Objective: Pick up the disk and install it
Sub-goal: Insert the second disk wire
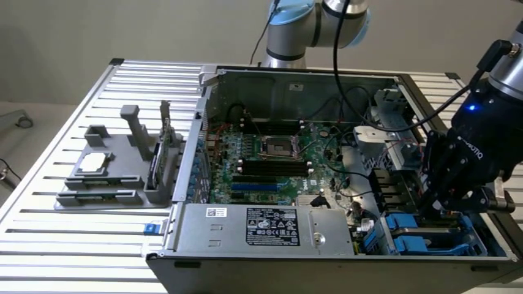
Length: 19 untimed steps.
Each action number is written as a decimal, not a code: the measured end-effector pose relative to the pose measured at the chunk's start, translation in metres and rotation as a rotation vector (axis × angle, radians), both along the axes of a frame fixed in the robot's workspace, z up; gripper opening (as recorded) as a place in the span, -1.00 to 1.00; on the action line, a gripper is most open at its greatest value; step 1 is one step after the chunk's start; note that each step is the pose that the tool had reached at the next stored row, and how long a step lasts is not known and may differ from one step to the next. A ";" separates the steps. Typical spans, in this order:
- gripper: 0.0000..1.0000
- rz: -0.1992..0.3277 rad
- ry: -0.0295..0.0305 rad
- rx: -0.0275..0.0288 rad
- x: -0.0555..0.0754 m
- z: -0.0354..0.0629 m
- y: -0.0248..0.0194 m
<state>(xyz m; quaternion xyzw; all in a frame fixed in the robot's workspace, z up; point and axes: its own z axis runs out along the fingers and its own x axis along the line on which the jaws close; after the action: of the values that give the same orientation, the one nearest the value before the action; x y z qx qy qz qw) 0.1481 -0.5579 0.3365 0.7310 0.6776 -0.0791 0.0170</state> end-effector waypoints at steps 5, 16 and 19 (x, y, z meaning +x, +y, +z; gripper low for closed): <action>-0.68 0.000 0.0090 0.0001 0.000 0.0000 -0.0008; -0.68 0.000 0.0226 0.0045 0.004 0.0000 -0.0041; -0.68 0.000 0.0241 0.0058 0.005 -0.0001 -0.0052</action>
<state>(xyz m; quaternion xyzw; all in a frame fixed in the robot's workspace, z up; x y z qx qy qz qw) 0.1528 -0.5630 0.3364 0.7300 0.6780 -0.0859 0.0067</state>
